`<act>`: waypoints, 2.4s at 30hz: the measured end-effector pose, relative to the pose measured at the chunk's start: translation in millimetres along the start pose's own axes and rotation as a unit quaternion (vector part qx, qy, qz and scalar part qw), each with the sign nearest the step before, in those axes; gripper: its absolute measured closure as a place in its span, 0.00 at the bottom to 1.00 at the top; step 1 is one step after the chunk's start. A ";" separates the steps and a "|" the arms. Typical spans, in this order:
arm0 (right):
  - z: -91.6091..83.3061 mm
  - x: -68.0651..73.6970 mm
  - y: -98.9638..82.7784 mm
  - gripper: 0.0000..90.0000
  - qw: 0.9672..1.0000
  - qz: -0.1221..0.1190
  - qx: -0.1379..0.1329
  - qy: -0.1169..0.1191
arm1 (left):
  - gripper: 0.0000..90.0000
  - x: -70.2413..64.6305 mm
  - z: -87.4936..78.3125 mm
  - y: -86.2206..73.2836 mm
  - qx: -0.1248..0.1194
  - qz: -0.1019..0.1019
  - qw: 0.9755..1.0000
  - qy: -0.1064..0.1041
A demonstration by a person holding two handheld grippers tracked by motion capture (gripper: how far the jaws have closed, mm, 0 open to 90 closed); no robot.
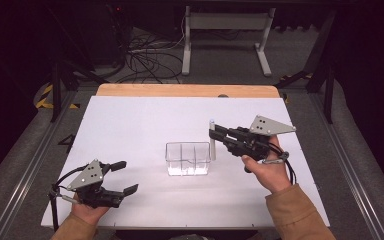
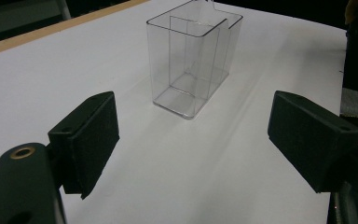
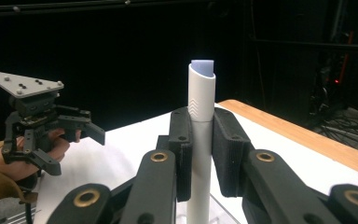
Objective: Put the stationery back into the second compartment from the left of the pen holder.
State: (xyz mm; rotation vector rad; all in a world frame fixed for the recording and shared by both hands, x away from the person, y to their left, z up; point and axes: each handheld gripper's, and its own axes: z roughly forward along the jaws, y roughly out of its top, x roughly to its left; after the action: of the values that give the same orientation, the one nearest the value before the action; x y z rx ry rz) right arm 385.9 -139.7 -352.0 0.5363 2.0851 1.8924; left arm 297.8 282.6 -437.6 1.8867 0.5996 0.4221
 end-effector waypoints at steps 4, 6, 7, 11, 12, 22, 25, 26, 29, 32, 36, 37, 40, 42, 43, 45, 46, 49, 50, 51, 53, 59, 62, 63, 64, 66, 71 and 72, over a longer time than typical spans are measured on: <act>11.2 5.2 1.5 0.88 1.000 -0.003 -0.004 0.013 | 0.19 0.3 -0.1 -0.1 -0.001 0.001 1.000 0.000; 16.7 7.1 2.0 0.88 1.000 -0.007 -0.005 0.016 | 0.19 0.3 -0.1 -0.2 0.000 0.001 1.000 0.000; 22.0 8.8 2.0 0.88 1.000 -0.008 -0.005 0.019 | 0.19 0.4 -0.2 -0.3 0.000 0.001 1.000 0.000; 32.0 11.0 1.0 0.88 1.000 -0.012 -0.005 0.023 | 0.19 0.5 -0.2 -0.5 -0.001 0.000 1.000 -0.001; 32.0 11.0 1.0 0.88 1.000 -0.012 -0.005 0.023 | 0.19 0.5 -0.1 -0.5 -0.001 0.000 1.000 -0.001; 51.1 14.3 -5.1 0.88 1.000 -0.017 -0.002 0.025 | 0.19 1.1 0.0 -0.8 -0.001 -0.002 1.000 -0.003; 56.9 15.5 -7.0 0.88 0.999 -0.020 0.000 0.025 | 0.19 1.1 0.1 -0.9 0.000 -0.002 1.000 -0.003; 56.9 15.5 -7.0 0.88 0.999 -0.020 0.000 0.025 | 0.19 1.1 0.1 -0.9 -0.001 -0.002 1.000 -0.004; 61.4 15.9 -8.7 0.88 0.999 -0.024 0.003 0.024 | 0.19 0.8 -0.1 -0.8 0.000 -0.001 1.000 -0.002; 63.1 16.1 -9.7 0.88 0.999 -0.025 0.004 0.023 | 0.19 1.1 0.0 -1.2 -0.001 -0.002 1.000 -0.002; 63.5 15.1 -10.8 0.88 0.999 -0.026 0.008 0.020 | 0.19 1.0 -0.1 -1.0 -0.001 -0.001 1.000 -0.003; 63.8 15.1 -11.4 0.88 1.000 -0.024 0.009 0.018 | 0.19 0.8 0.0 -1.0 0.000 -0.001 1.000 -0.003; 65.2 15.4 -13.7 0.88 0.999 -0.023 0.017 0.018 | 0.19 0.3 0.1 -0.8 -0.001 -0.001 1.000 -0.001; 66.5 15.0 -15.9 0.88 0.999 -0.021 0.025 0.016 | 0.19 0.4 0.1 -0.8 -0.001 -0.001 1.000 -0.001; 67.2 14.9 -17.3 0.88 0.999 -0.019 0.029 0.014 | 0.19 0.5 0.1 -0.9 -0.001 -0.001 1.000 -0.001; 68.1 14.3 -19.9 0.88 0.999 -0.013 0.034 0.013 | 0.19 0.7 0.2 -1.1 -0.001 -0.001 1.000 -0.002; 68.4 13.8 -20.9 0.88 0.999 -0.012 0.038 0.012 | 0.19 0.9 0.0 -1.1 0.000 -0.001 1.000 -0.003; 69.3 12.3 -23.4 0.86 0.999 -0.003 0.045 0.009 | 0.19 0.8 -0.2 -1.0 -0.001 -0.001 1.000 -0.002; 69.7 12.0 -24.1 0.79 0.999 0.007 0.050 0.011 | 0.19 0.7 -0.1 -0.9 -0.001 -0.001 1.000 -0.002; 69.9 11.9 -24.3 0.72 0.999 0.008 0.049 0.008 | 0.19 0.6 -0.1 -0.8 -0.001 0.000 1.000 -0.002; 68.9 12.2 -23.0 0.60 0.999 -0.009 0.041 0.001 | 0.19 0.5 0.1 -1.0 0.000 -0.001 1.000 -0.001; 61.9 11.5 -17.7 0.32 0.999 -0.041 0.028 -0.013 | 0.19 0.5 -0.3 -1.1 0.000 -0.001 1.000 -0.001; 55.6 12.4 -13.7 0.29 0.998 -0.049 0.024 -0.016 | 0.19 0.4 -0.2 -1.0 -0.001 -0.001 1.000 0.000; 53.3 13.0 -12.2 0.29 0.998 -0.050 0.021 -0.016 | 0.19 0.2 -0.1 -1.0 -0.001 -0.002 1.000 0.000; 50.4 13.3 -10.6 0.28 0.998 -0.052 0.020 -0.017 | 0.19 0.2 -0.1 -1.0 0.000 -0.002 1.000 0.000; 44.7 13.3 -8.0 0.28 0.998 -0.053 0.019 -0.021 | 0.19 0.2 -0.5 -0.9 -0.001 -0.001 1.000 0.000; 30.4 11.5 -3.8 0.28 0.998 -0.056 0.018 -0.035 | 0.19 -0.5 -0.7 -0.9 -0.004 -0.003 1.000 0.001; 27.9 11.2 -3.2 0.28 0.998 -0.055 0.018 -0.037 | 0.19 -0.6 -0.9 -0.8 -0.003 -0.003 1.000 0.000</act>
State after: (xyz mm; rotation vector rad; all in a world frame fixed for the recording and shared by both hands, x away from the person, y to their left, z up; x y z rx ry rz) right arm 387.8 -110.1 -357.7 0.4830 2.0600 1.7518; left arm 296.7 283.2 -437.9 1.8787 0.6029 0.4210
